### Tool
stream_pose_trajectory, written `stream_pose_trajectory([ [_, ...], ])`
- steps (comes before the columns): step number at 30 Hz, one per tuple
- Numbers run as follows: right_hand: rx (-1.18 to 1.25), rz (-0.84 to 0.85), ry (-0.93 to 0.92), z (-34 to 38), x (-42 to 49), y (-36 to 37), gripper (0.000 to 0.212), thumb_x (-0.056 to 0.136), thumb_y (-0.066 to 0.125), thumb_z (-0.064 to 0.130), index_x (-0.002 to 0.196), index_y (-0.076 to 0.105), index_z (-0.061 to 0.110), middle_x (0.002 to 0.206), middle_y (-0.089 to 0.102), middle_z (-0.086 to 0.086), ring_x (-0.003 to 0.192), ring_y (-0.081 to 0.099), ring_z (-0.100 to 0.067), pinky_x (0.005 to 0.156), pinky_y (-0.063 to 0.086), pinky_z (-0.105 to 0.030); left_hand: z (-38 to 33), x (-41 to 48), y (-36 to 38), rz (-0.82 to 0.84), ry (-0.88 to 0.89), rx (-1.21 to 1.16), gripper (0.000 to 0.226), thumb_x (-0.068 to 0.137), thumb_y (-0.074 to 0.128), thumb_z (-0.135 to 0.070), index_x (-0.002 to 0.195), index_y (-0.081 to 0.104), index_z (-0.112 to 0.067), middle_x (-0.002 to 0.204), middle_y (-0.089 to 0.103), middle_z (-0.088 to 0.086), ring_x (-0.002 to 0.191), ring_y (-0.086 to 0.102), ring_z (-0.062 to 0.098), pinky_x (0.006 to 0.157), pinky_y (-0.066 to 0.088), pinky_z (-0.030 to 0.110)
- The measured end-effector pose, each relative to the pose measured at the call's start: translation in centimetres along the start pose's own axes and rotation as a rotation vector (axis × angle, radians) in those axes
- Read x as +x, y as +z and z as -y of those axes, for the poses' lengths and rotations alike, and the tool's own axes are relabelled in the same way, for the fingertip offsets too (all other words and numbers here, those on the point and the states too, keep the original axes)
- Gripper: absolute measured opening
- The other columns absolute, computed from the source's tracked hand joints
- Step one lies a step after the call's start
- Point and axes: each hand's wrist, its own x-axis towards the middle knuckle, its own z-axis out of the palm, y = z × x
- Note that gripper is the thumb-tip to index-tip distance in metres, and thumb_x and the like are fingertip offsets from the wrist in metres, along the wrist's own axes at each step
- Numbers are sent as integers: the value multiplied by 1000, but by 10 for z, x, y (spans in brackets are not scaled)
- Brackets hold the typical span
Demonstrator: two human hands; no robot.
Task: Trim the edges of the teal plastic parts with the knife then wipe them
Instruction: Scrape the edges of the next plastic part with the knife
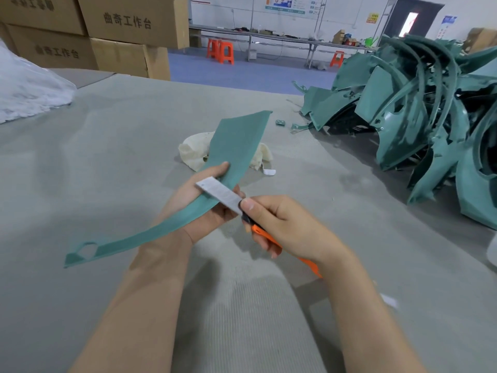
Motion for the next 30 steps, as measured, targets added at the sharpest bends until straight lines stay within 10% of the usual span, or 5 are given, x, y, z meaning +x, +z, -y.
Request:
stream_pose_trajectory([
  [18,79,82,62,7,-3,4,42,101,43,39,66,56,21,50,51,-2,42,45,-15,43,42,-24,5,4,-4,-14,154,-12,54,95,50,-37,48,66,-17,53,58,3,49,54,14,47,46,20],
  [30,103,-18,37,2,-2,-4,42,102,41,40,70,57,17,55,55,-5,41,48,-14,46,42,-25,6,1,9,-61,97,-155,31,97,47,-31,75,52,-10,56,54,5,53,57,16,52,51,24],
])
